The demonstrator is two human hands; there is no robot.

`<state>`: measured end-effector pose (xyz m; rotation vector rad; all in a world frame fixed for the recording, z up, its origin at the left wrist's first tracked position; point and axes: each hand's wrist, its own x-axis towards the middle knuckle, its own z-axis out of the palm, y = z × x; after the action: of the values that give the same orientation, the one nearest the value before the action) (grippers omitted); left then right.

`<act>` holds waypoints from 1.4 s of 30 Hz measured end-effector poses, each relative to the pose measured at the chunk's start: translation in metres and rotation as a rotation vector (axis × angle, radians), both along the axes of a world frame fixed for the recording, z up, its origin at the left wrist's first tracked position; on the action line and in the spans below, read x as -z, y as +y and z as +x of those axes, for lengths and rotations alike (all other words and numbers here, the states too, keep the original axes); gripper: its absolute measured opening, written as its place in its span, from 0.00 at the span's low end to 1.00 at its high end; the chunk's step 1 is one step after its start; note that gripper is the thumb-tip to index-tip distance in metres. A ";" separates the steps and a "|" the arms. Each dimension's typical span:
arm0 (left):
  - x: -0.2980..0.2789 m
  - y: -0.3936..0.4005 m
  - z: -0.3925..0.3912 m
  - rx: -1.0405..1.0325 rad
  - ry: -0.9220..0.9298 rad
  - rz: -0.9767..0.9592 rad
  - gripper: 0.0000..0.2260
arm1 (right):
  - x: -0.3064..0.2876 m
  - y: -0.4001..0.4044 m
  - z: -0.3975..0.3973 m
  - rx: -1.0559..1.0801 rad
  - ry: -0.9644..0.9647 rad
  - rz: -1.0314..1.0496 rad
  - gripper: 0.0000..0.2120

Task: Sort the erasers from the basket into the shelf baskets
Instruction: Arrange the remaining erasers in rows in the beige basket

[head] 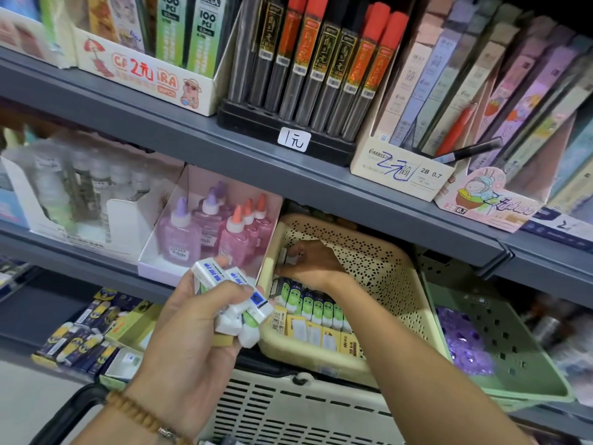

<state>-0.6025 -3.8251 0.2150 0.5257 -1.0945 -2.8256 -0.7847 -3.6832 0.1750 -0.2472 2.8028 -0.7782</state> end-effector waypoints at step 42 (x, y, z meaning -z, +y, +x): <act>-0.014 0.001 0.004 0.461 -0.031 -0.383 0.25 | -0.070 0.023 0.103 -0.290 -0.500 -0.764 0.02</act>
<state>-0.5980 -3.8239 0.2285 0.3141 -1.9229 -2.8381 -0.6816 -3.6603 0.2453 -0.4824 1.8563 -1.5414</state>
